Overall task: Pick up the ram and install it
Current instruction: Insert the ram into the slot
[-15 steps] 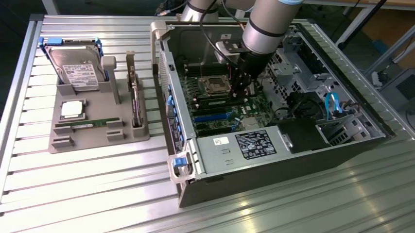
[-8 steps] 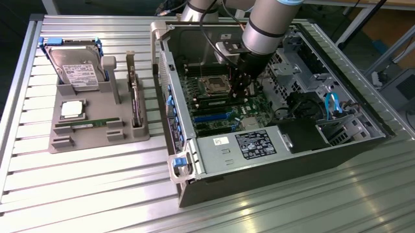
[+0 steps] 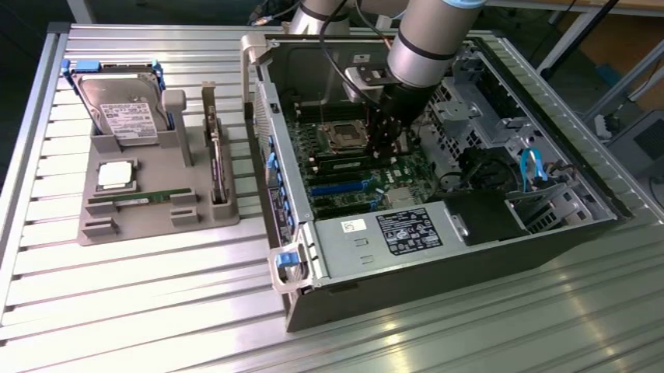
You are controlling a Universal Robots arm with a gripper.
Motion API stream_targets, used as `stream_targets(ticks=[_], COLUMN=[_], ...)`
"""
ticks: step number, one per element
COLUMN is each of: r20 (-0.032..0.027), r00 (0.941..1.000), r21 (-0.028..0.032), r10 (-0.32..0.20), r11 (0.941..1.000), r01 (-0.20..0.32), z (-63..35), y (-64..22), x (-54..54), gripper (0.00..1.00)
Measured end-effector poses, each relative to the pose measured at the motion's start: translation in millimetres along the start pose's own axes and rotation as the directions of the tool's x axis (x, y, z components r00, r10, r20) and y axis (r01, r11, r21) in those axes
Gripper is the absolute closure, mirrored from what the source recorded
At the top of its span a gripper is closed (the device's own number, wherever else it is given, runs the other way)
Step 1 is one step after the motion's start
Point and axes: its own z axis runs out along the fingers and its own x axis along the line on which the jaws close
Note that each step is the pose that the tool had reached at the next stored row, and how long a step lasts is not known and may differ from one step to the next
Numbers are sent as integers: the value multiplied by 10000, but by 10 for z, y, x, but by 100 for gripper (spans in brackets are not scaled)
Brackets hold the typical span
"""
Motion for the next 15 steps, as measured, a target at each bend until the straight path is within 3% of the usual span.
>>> stream_targets(ticks=[1, 5, 11, 15], r20=[0, 0, 1, 0], r00=[10000, 10000, 10000, 10000], r21=[0, 0, 0, 0], r10=[0, 0, 0, 0], r11=[10000, 10000, 10000, 10000], r01=[0, 0, 0, 0], z=[0, 0, -2, -59], y=[0, 0, 0, 1], x=[0, 0, 0, 0], gripper=[75, 50, 50, 50])
